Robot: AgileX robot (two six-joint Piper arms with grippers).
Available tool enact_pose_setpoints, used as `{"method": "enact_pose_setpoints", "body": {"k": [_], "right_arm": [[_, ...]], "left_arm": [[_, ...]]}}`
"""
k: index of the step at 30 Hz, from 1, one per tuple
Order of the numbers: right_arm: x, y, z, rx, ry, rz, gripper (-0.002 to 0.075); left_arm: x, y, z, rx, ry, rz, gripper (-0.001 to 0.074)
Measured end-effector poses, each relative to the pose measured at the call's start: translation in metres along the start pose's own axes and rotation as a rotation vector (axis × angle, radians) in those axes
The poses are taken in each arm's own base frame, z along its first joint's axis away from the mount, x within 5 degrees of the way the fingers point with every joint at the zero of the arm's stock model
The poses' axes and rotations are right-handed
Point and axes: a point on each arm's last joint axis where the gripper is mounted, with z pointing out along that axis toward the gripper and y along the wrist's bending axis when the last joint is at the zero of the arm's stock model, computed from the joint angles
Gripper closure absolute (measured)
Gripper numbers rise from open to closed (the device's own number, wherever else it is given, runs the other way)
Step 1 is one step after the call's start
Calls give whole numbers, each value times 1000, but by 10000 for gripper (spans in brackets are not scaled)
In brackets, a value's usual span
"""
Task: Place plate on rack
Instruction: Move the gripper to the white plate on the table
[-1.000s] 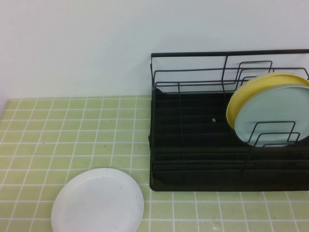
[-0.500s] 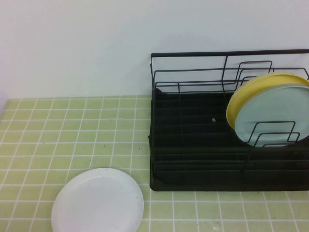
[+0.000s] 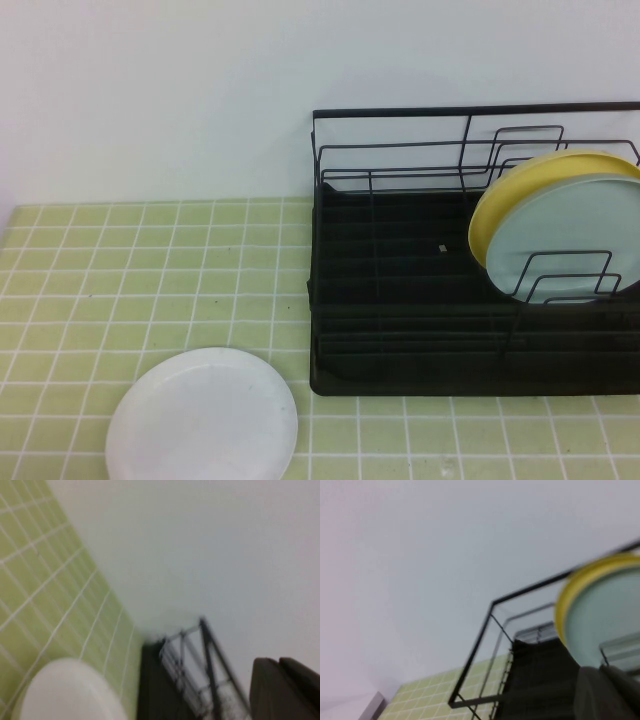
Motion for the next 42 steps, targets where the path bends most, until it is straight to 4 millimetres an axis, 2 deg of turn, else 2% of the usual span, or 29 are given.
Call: {"method": "enact_pose_setpoints", "body": {"k": [4, 7, 9, 13, 16, 20, 23, 26, 34, 42], "right_arm": [[-20, 23, -10, -91, -7, -120, 729], [-29, 38, -18, -152, 21, -235, 729], [-31, 43, -22, -178, 41, -270, 729], [-33, 51, -28, -214, 75, -312, 729], [-34, 52, -27, -216, 74, -334, 729], [-35, 48, -14, -188, 134, -363, 729], [-34, 42, 8, -158, 238, -368, 729], [-28, 33, 31, -129, 369, -359, 729], [-2, 7, 85, -106, 703, -317, 729], [11, 5, 100, -207, 808, -294, 729]], "left_arm": [[9, -16, -4, 60, 135, 207, 735], [12, -33, -9, 142, 192, 419, 735], [11, -42, -11, 165, 206, 495, 735], [3, -52, -6, 111, 199, 627, 735], [-8, -59, 5, 25, 194, 820, 735], [-27, -72, 33, -105, 228, 1006, 735], [-36, -79, 60, -157, 273, 1055, 735], [-35, -80, 89, -199, 405, 1059, 735], [-23, -59, 157, -329, 880, 972, 735], [-14, -36, 205, -348, 1164, 932, 735]]}}
